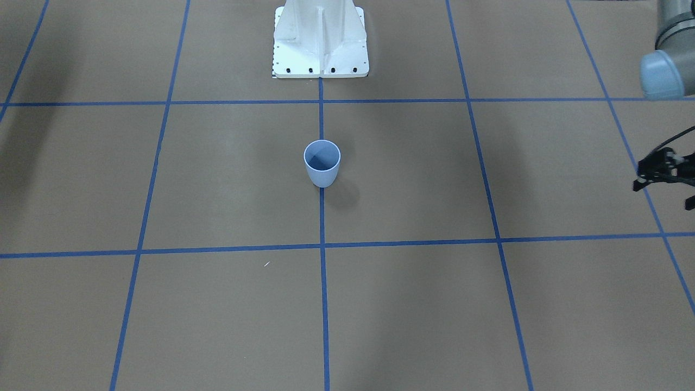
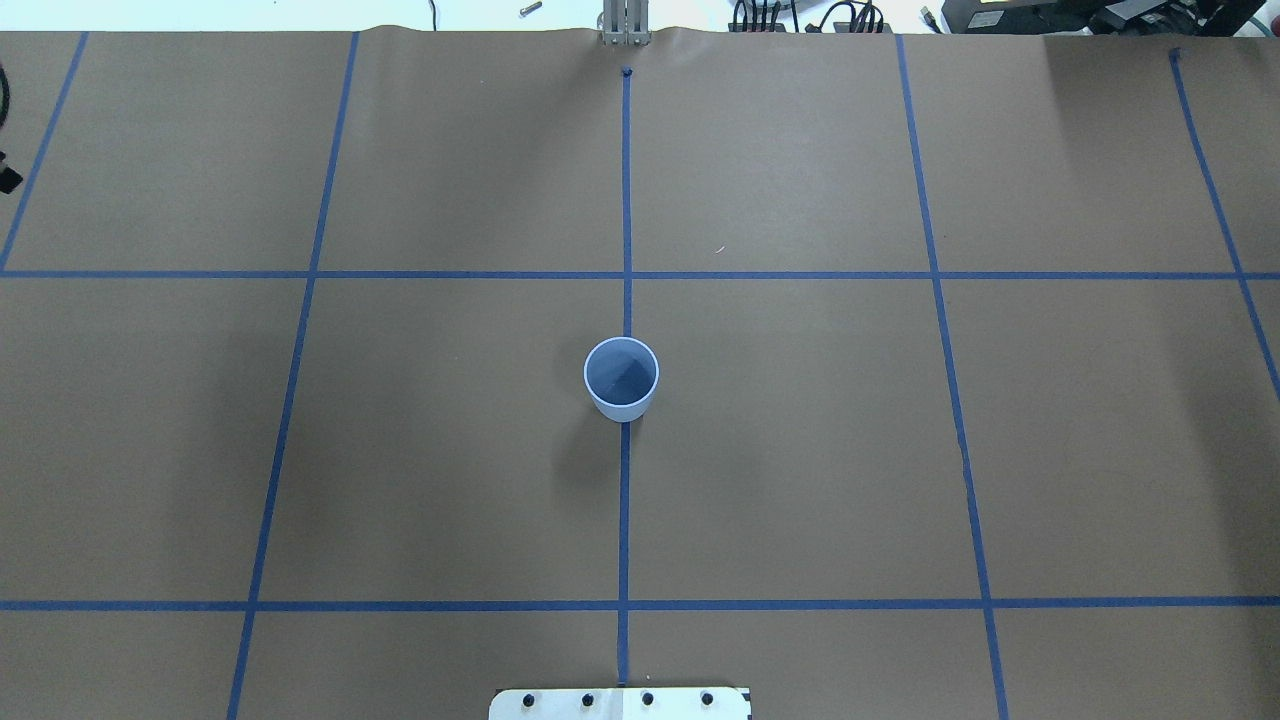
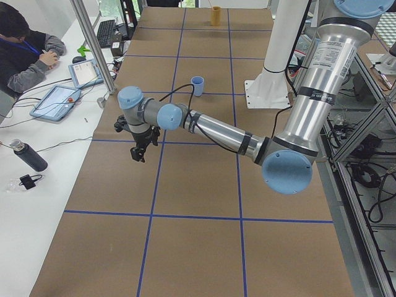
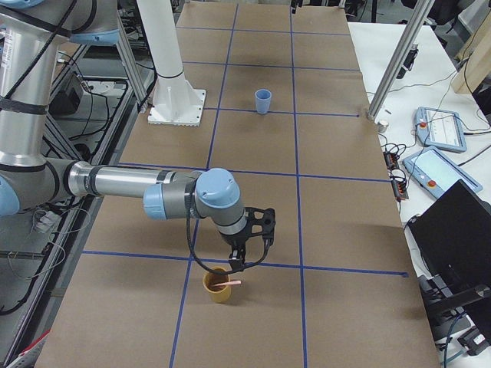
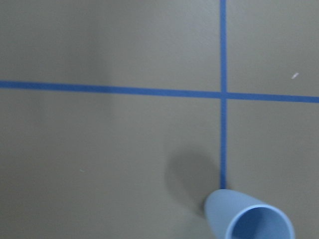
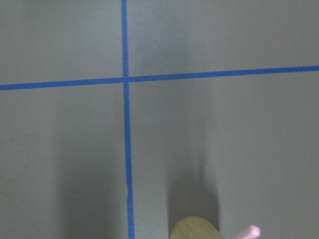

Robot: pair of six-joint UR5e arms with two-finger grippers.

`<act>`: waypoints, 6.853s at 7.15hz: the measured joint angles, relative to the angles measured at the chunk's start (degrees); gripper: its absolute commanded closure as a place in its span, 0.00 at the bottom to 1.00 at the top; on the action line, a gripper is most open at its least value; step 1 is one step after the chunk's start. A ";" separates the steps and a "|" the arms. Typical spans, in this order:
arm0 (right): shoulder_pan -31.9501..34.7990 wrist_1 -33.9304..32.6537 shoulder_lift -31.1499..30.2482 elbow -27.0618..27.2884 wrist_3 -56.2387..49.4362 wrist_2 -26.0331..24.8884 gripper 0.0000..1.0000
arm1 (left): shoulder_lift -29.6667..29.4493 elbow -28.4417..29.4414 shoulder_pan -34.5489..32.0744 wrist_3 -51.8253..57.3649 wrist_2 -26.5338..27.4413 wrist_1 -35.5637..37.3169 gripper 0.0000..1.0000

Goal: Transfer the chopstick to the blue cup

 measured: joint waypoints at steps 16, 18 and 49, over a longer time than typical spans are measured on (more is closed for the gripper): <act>0.70 24.95 -3.31 -6.45 23.82 -0.95 1.00 | 1.31 1.13 -1.89 3.58 -0.08 -0.03 0.01; 2.57 23.90 -2.80 -5.26 22.40 2.29 1.00 | 1.36 1.16 -1.92 3.45 -0.08 0.00 0.01; -65.62 -32.67 68.60 -1.51 92.65 -36.48 0.00 | 8.43 0.57 -17.25 3.14 -0.07 2.35 0.01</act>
